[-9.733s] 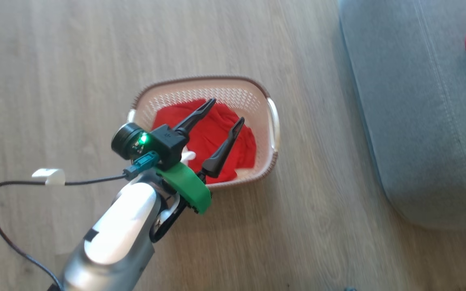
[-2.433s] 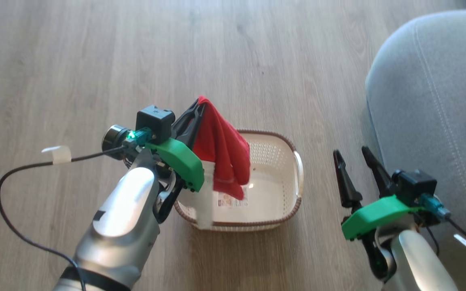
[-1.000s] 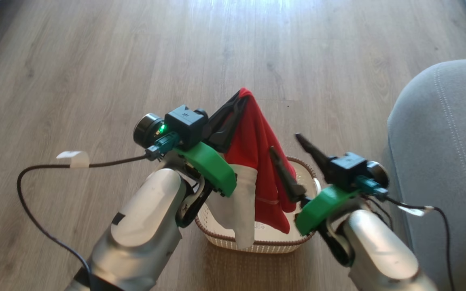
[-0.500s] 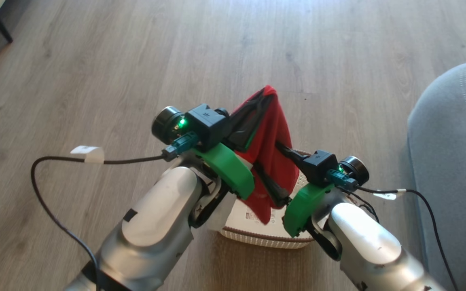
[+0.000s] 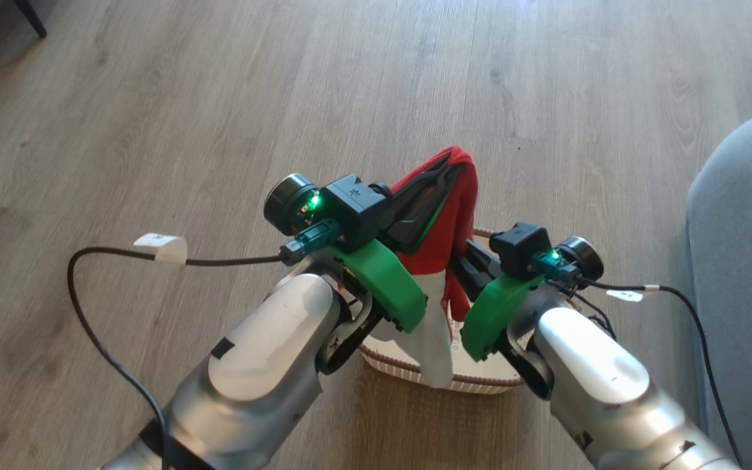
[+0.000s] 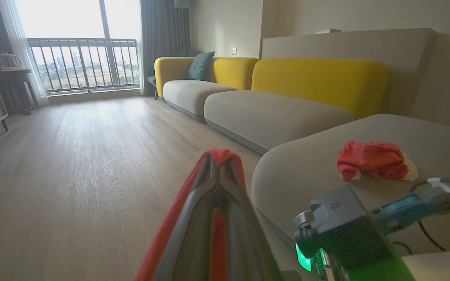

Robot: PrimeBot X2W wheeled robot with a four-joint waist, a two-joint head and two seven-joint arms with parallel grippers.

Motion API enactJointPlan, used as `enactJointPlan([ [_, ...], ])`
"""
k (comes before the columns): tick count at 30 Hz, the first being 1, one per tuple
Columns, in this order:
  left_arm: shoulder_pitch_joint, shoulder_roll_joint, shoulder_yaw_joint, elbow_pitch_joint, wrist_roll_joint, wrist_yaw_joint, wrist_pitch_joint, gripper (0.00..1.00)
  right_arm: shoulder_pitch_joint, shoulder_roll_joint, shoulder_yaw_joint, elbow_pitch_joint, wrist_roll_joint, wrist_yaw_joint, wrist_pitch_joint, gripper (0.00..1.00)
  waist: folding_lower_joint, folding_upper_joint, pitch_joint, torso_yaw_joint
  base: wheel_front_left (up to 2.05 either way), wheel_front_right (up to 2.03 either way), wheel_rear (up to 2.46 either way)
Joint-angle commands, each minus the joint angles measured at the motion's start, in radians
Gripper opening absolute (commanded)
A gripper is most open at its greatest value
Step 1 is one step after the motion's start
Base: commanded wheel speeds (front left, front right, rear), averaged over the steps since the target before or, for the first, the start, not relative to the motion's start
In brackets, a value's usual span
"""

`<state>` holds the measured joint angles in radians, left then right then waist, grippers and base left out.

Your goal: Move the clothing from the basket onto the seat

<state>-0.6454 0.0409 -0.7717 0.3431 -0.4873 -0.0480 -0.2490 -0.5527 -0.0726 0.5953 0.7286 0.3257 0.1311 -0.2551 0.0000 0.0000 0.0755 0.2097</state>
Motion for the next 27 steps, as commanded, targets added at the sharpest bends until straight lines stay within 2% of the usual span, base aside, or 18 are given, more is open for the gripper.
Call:
enactJointPlan([
  [1,-0.064,0.009,0.034,-0.026,-0.007,0.004,-0.013,0.0,-0.024,0.018,-0.007,-0.039,0.001,0.0,-0.007,0.0,0.0,0.0,0.003,0.0,0.0,0.0,0.0],
  [8,-0.048,0.009,0.049,-0.012,0.005,-0.002,-0.013,0.0,0.024,0.013,-0.07,-0.09,-0.006,0.0,-0.007,0.0,0.0,0.0,0.01,-0.017,0.0,0.0,0.0],
  [9,-0.044,0.009,0.051,-0.01,0.009,-0.004,-0.013,0.16,0.031,0.011,-0.08,-0.1,-0.007,0.0,-0.007,0.0,0.0,0.0,0.011,-0.021,0.0,0.0,0.0],
  [10,-0.041,0.009,0.053,-0.007,0.013,-0.008,-0.013,0.42,0.038,0.01,-0.092,-0.111,-0.008,0.0,-0.007,0.0,0.0,0.0,0.011,-0.025,0.0,0.0,0.0],
  [11,-0.037,0.009,0.053,-0.001,0.017,-0.012,-0.013,1.0,0.046,0.009,-0.105,-0.124,-0.009,0.0,-0.007,0.0,0.0,0.0,0.012,-0.028,0.0,0.0,0.0],
  [20,0.001,0.014,0.053,0.063,0.046,-0.061,-0.013,1.0,0.116,-0.004,-0.227,-0.245,-0.031,0.0,-0.007,0.0,0.0,0.0,0.019,-0.083,0.0,0.0,0.0],
  [27,0.037,0.032,0.058,0.085,0.055,-0.08,-0.013,1.0,0.164,-0.004,-0.311,-0.335,-0.049,0.0,-0.007,0.0,0.0,0.0,0.021,-0.162,0.0,0.0,0.0],
])
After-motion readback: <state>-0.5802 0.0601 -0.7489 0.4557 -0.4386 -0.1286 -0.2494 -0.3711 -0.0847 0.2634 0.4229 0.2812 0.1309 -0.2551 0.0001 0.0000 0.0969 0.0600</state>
